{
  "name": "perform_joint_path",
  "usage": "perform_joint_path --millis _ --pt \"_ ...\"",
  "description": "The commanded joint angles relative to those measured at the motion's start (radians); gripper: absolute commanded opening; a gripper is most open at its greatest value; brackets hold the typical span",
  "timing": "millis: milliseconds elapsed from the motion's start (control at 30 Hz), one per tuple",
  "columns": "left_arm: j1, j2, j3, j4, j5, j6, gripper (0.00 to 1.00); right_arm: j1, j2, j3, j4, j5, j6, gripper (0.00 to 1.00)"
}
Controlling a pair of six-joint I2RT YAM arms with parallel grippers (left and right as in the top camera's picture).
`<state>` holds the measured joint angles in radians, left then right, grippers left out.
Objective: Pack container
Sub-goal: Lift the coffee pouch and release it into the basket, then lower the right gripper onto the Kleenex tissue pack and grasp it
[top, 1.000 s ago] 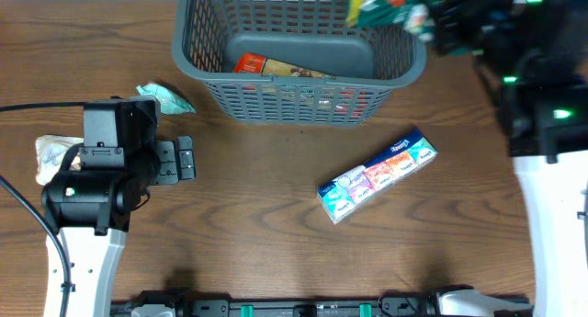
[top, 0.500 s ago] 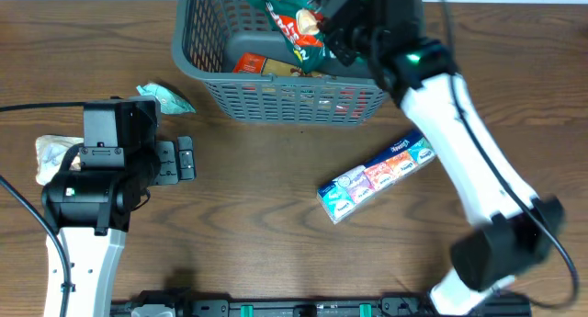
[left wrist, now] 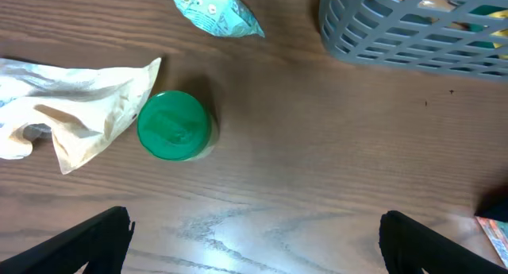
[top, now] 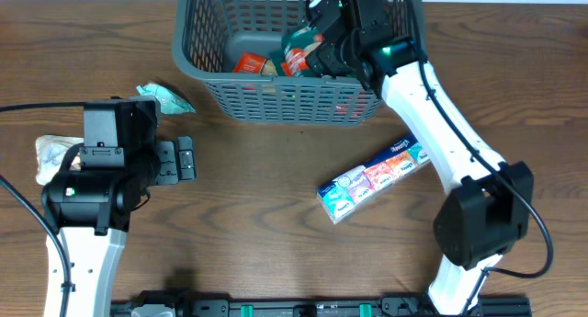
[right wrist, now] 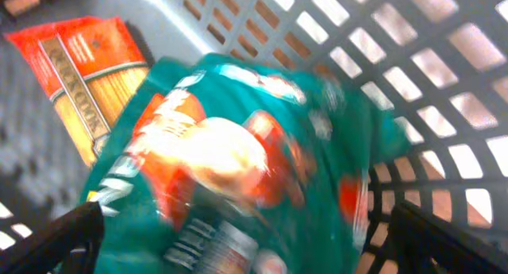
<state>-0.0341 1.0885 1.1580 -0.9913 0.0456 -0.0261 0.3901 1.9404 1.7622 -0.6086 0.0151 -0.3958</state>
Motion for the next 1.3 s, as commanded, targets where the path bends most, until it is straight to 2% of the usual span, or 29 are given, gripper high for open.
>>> perform_joint_path --millis 0,133,200,333,467,567,733,900,1100,1200,1267 --pt "0.005 -0.005 0.022 -0.004 -0.002 -0.005 0.98 -0.002 -0.136 0.087 0.002 -0.004 0.052 0.99" --pt "0.005 -0.005 0.022 -0.004 -0.001 -0.005 0.98 -0.045 -0.248 0.209 -0.039 -0.004 0.182 0.99" --pt "0.005 -0.005 0.022 -0.004 -0.001 -0.005 0.98 -0.09 -0.298 0.27 -0.106 -0.003 0.331 0.99" --pt "0.005 -0.005 0.022 -0.004 -0.002 -0.005 0.99 -0.197 -0.392 0.329 -0.36 0.001 0.625 0.99" --pt "0.005 -0.005 0.022 -0.003 -0.001 -0.005 0.99 -0.269 -0.462 0.328 -0.68 0.005 0.692 0.99" --pt "0.005 -0.005 0.022 -0.004 -0.002 -0.005 0.99 -0.276 -0.485 0.328 -0.883 0.011 0.673 0.99" --pt "0.005 -0.005 0.022 -0.003 -0.002 -0.005 0.98 -0.24 -0.491 0.328 -1.087 0.01 0.448 0.99" --pt "0.005 -0.005 0.022 -0.003 -0.002 -0.005 0.99 -0.173 -0.516 0.286 -1.088 -0.05 0.134 0.99" --pt "0.005 -0.005 0.022 -0.008 -0.002 -0.005 0.98 -0.15 -0.512 0.195 -1.064 -0.077 0.258 0.99" --pt "0.005 -0.005 0.022 -0.011 -0.001 -0.005 0.99 -0.119 -0.512 0.096 -1.062 -0.078 0.171 0.99" --pt "0.005 -0.005 0.022 -0.011 -0.001 -0.005 0.98 -0.097 -0.512 0.006 -1.065 -0.079 0.039 0.99"
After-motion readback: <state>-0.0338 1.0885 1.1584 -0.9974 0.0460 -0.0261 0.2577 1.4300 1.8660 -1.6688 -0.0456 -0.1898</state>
